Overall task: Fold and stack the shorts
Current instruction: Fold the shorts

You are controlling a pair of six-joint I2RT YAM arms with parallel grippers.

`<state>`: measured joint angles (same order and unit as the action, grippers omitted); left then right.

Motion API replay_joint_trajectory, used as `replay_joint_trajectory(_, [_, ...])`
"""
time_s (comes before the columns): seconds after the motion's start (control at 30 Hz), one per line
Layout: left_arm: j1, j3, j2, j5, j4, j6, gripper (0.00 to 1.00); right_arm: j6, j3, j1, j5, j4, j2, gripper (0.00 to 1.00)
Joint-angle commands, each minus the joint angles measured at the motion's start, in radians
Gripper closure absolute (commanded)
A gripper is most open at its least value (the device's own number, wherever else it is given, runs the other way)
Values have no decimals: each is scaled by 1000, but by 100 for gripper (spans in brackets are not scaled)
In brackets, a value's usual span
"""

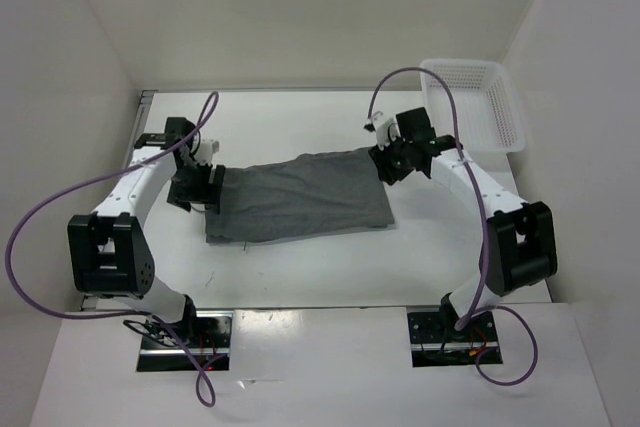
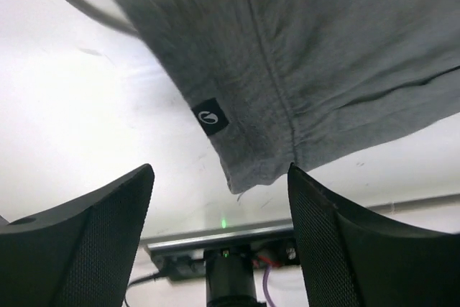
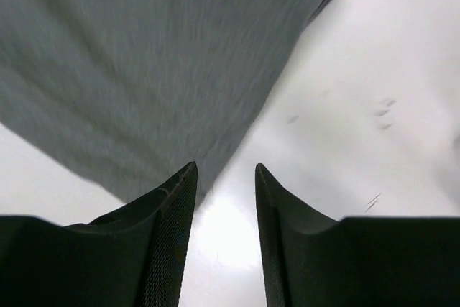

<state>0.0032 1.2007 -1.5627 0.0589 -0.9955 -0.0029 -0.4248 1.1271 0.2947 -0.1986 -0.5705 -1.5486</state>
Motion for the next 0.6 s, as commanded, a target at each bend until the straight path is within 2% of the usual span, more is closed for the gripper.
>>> replay_joint_trajectory(0.0, [33, 86, 85, 58, 67, 3, 18, 145, 132, 4, -22, 69, 55, 57])
replay_joint_trajectory(0.17, [44, 125, 7, 36, 233, 3, 16, 305, 161, 66, 25, 256, -89, 80])
replay_joint_trajectory(0.27, [44, 180, -94, -1, 265, 3, 15, 330, 214, 66, 60, 308, -206, 87])
replay_joint_trajectory(0.5, [44, 237, -305, -92, 340, 3, 15, 400, 324, 66, 79, 346, -416, 92])
replay_joint_trajectory(0.57, [44, 237, -333, -137, 340, 3, 22, 422, 336, 66, 113, 356, -447, 94])
